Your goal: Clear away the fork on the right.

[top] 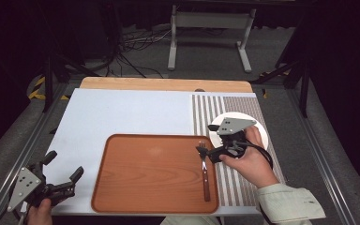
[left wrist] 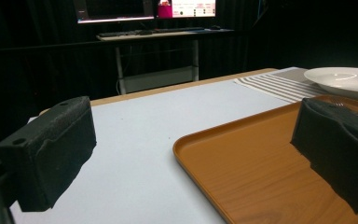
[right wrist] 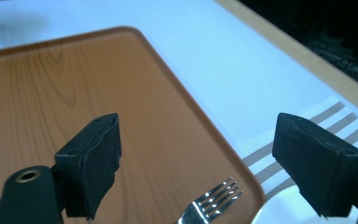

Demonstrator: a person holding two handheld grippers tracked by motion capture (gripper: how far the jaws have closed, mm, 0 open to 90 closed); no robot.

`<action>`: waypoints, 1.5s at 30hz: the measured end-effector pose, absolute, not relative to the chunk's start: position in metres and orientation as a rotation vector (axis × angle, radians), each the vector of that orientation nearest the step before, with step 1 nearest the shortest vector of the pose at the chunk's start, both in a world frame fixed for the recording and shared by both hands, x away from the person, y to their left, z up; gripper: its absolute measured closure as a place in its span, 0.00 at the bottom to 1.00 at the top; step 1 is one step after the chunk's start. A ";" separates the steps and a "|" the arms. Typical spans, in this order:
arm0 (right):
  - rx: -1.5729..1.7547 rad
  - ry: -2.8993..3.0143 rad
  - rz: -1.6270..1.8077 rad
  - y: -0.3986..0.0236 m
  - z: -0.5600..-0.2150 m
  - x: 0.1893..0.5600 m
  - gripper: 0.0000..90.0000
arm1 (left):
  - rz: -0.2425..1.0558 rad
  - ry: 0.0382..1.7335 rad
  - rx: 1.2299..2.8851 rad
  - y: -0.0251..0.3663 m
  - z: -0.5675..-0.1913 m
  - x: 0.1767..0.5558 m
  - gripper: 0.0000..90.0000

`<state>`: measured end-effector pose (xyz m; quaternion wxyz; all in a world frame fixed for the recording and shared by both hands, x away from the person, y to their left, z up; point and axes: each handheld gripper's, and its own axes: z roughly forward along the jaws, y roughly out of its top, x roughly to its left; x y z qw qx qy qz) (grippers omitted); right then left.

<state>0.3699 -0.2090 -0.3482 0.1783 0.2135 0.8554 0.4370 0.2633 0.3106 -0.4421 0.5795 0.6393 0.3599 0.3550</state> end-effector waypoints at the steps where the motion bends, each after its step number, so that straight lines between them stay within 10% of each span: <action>1: 0.599 2.398 1.262 -0.213 -0.348 0.368 0.19 | 0.830 0.841 1.494 0.311 -0.442 0.263 0.01; 45: 0.695 1.963 1.543 -0.327 -0.434 0.322 0.15 | 0.835 0.849 1.489 0.314 -0.443 0.267 0.01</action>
